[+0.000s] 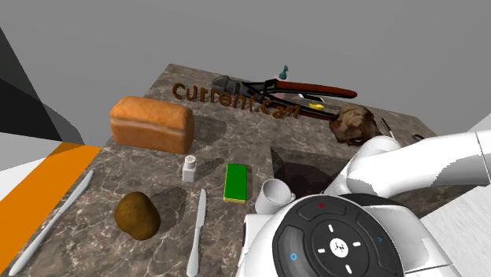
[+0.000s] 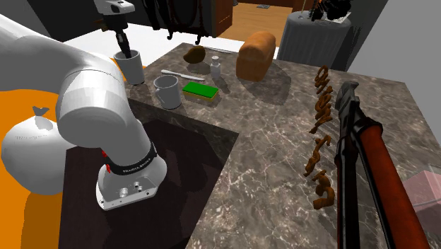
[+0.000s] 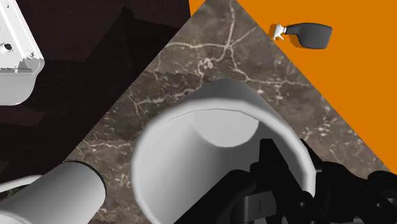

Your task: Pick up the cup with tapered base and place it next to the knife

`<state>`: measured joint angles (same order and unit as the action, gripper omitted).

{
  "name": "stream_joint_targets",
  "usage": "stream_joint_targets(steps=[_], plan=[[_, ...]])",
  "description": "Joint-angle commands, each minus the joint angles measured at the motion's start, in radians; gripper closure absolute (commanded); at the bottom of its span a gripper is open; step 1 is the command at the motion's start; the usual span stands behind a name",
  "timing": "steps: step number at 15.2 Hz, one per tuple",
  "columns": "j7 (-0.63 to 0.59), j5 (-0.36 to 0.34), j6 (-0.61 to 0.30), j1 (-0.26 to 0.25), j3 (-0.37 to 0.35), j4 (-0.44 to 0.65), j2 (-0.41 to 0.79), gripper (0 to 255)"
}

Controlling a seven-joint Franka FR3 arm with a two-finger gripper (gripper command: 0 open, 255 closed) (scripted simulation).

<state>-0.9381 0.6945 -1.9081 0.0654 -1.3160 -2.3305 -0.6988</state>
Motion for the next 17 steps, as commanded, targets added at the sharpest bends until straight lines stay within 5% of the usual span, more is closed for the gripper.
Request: stream_joint_targets(steps=[1,2,7,11,17], plan=[[0.0,0.0,0.0,0.0,0.0,0.0,0.0,255],[0.0,0.0,0.0,0.0,0.0,0.0,0.0,0],[0.0,0.0,0.0,0.0,0.0,0.0,0.0,0],[-0.02,-0.052,0.116,-0.026,0.094,0.084,-0.008,0],[-0.019,-0.052,0.116,-0.026,0.093,0.084,-0.008,0]])
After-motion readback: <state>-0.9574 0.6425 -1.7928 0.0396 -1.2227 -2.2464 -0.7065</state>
